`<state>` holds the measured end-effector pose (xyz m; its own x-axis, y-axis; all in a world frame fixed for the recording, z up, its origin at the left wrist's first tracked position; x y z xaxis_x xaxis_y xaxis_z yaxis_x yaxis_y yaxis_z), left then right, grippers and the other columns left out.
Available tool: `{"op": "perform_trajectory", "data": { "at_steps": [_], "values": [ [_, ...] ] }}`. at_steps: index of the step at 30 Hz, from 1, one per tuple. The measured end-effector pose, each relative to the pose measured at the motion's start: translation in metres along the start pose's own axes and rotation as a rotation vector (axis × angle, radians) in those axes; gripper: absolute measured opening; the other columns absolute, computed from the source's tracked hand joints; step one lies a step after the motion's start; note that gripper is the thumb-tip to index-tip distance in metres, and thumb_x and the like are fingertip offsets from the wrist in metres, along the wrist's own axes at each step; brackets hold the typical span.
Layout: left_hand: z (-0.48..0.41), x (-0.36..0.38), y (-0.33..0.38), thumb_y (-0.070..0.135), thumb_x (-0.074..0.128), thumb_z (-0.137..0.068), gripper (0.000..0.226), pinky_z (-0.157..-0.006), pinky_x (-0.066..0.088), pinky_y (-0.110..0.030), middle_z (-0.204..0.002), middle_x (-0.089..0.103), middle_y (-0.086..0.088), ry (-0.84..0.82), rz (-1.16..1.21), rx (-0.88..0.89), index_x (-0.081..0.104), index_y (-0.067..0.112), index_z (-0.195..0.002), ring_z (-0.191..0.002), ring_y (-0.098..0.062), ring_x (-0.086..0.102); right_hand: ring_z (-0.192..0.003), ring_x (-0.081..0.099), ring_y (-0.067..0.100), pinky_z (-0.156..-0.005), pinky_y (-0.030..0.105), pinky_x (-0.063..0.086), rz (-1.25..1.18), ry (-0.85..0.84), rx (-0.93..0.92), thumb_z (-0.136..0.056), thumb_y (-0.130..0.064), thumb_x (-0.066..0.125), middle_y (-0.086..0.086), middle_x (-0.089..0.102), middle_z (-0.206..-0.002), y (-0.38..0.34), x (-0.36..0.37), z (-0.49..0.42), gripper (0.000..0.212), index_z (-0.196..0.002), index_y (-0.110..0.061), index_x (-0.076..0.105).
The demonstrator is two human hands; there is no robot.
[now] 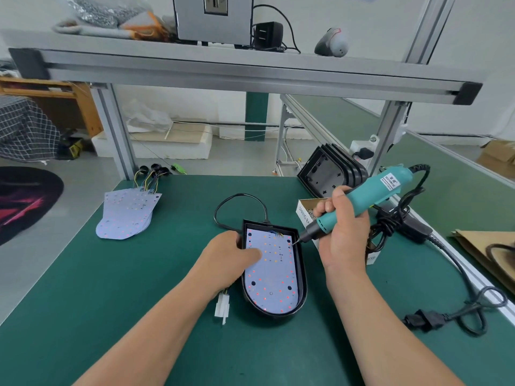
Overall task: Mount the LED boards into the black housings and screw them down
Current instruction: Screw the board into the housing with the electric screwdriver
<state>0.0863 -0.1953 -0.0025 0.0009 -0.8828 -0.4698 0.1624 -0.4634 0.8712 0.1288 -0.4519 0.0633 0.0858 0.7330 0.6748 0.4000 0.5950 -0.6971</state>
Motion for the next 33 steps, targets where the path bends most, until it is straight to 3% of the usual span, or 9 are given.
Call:
{"op": "perform_trajectory", "data": {
  "at_steps": [6, 9, 12, 17, 21, 26, 30, 33],
  "values": [
    [-0.003, 0.001, -0.001, 0.047, 0.068, -0.066, 0.044, -0.063, 0.042, -0.032, -0.065, 0.059, 0.01, 0.011, -0.019, 0.007, 0.061, 0.007, -0.085, -0.061, -0.015, 0.052, -0.066, 0.051, 0.02, -0.073, 0.031, 0.053, 0.046, -0.038, -0.013, -0.096, -0.014, 0.071, 0.004, 0.046, -0.075, -0.002, 0.006, 0.003, 0.011, -0.099, -0.018, 0.061],
    [-0.004, 0.001, -0.002, 0.047, 0.068, -0.065, 0.048, -0.064, 0.043, -0.033, -0.069, 0.061, 0.007, 0.014, -0.02, 0.003, 0.063, 0.006, -0.09, -0.062, -0.016, 0.053, -0.067, 0.049, 0.022, -0.075, 0.033, 0.052, 0.09, -0.087, -0.041, -0.097, -0.011, 0.068, 0.007, 0.045, -0.079, -0.005, 0.013, 0.005, 0.011, -0.093, -0.02, 0.063],
    [-0.005, 0.002, -0.003, 0.045, 0.067, -0.065, 0.046, -0.064, 0.041, -0.033, -0.07, 0.058, 0.005, 0.009, -0.02, -0.007, 0.06, 0.005, -0.088, -0.062, -0.017, 0.05, -0.067, 0.05, 0.025, -0.074, 0.036, 0.05, 0.179, -0.148, -0.08, -0.094, -0.013, 0.069, 0.007, 0.049, -0.085, -0.005, 0.022, 0.006, 0.01, -0.1, -0.016, 0.062],
    [-0.005, 0.005, 0.001, 0.04, 0.065, -0.065, 0.027, -0.063, 0.036, -0.033, -0.065, 0.05, 0.007, -0.019, -0.025, 0.0, 0.052, 0.019, -0.076, -0.06, -0.018, 0.044, -0.065, 0.052, 0.024, -0.067, 0.033, 0.049, 0.344, -0.321, -0.145, -0.093, -0.019, 0.071, -0.005, 0.059, -0.078, -0.002, 0.044, 0.013, 0.01, -0.098, -0.027, 0.068],
    [-0.003, 0.005, 0.004, 0.037, 0.065, -0.066, 0.026, -0.06, 0.032, -0.031, -0.06, 0.043, 0.009, -0.018, -0.032, 0.007, 0.045, 0.021, -0.072, -0.057, -0.017, 0.039, -0.066, 0.05, 0.024, -0.066, 0.03, 0.048, 0.395, -0.441, -0.109, -0.097, -0.027, 0.075, -0.001, 0.055, -0.073, 0.007, 0.054, 0.016, 0.012, -0.095, -0.025, 0.063],
    [0.0, 0.004, 0.007, 0.035, 0.066, -0.067, 0.024, -0.059, 0.032, -0.03, -0.057, 0.044, 0.011, -0.014, -0.03, -0.008, 0.046, 0.022, -0.07, -0.054, -0.016, 0.039, -0.069, 0.05, 0.026, -0.069, 0.032, 0.048, 0.387, -0.481, -0.043, -0.094, -0.036, 0.08, -0.001, 0.055, -0.074, 0.014, 0.053, 0.016, 0.021, -0.096, -0.024, 0.063],
    [0.001, 0.004, 0.009, 0.034, 0.065, -0.068, 0.023, -0.06, 0.032, -0.031, -0.06, 0.045, 0.009, -0.02, -0.024, -0.007, 0.047, 0.021, -0.071, -0.055, -0.016, 0.039, -0.073, 0.054, 0.025, -0.075, 0.033, 0.049, 0.356, -0.427, -0.036, -0.091, -0.039, 0.081, 0.002, 0.059, -0.076, 0.009, 0.049, 0.016, 0.029, -0.111, -0.022, 0.069],
    [0.002, 0.004, 0.007, 0.034, 0.066, -0.07, 0.024, -0.059, 0.031, -0.031, -0.061, 0.045, 0.009, -0.026, -0.029, -0.015, 0.046, 0.021, -0.072, -0.055, -0.016, 0.039, -0.073, 0.053, 0.026, -0.078, 0.039, 0.047, 0.235, -0.341, -0.064, -0.093, -0.027, 0.076, 0.002, 0.057, -0.073, -0.004, 0.048, 0.016, 0.021, -0.112, -0.021, 0.07]
  ]
}}
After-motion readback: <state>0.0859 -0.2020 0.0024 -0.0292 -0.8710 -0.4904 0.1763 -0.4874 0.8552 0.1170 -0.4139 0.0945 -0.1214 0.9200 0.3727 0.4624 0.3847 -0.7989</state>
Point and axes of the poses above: each hand's wrist, its own z-axis away from the middle knuckle, its own x-axis out of the palm, y = z × x, the point moved 10 cm from there along -z, towards the middle knuckle
